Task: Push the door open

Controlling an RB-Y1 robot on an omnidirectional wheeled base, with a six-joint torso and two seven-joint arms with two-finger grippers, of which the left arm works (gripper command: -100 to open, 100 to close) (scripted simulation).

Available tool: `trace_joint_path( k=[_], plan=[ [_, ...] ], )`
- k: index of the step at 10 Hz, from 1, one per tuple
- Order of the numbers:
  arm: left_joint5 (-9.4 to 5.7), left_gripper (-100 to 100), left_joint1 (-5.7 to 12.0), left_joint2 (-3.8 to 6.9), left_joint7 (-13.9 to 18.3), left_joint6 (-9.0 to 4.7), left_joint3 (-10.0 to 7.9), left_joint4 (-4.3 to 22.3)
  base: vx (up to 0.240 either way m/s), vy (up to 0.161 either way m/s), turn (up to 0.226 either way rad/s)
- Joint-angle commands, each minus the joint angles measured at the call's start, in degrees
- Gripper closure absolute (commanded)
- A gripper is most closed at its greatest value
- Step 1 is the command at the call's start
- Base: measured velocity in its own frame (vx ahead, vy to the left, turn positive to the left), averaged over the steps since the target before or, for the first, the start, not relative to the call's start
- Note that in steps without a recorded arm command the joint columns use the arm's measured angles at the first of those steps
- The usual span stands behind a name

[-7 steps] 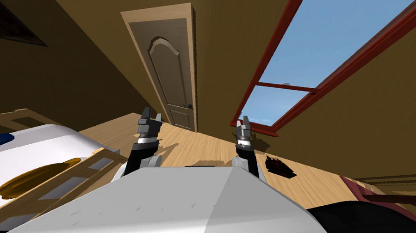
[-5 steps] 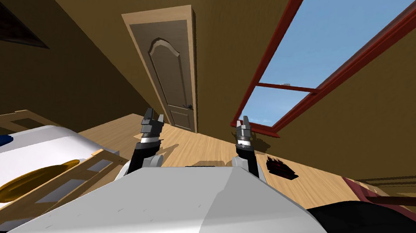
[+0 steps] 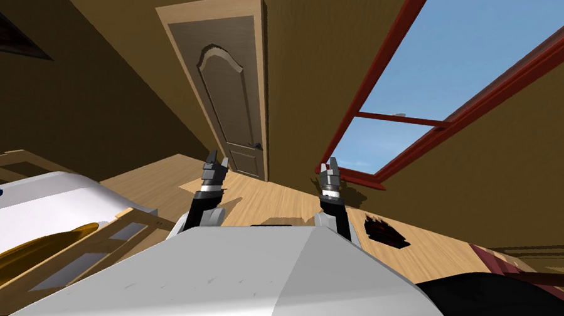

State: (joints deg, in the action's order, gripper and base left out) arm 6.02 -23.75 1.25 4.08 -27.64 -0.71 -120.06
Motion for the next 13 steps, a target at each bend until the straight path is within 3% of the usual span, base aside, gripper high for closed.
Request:
trace_joint_path(
  k=[1,11,12,13],
  plan=[
    [0.09,-100,1.01,0.1,-0.12,-0.49,0.66,2.43,0.09,0.046,-0.002],
    [-0.57,-100,10.04,2.44,0.57,-2.8,3.12,20.33,0.097,0.058,-0.004],
    [-0.57,-100,10.04,2.44,0.57,-2.8,3.12,20.76,0.057,0.035,-0.003],
    [-0.65,-100,11.09,2.65,0.65,-3.07,3.4,22.9,0.057,0.037,0.0]
  ],
)
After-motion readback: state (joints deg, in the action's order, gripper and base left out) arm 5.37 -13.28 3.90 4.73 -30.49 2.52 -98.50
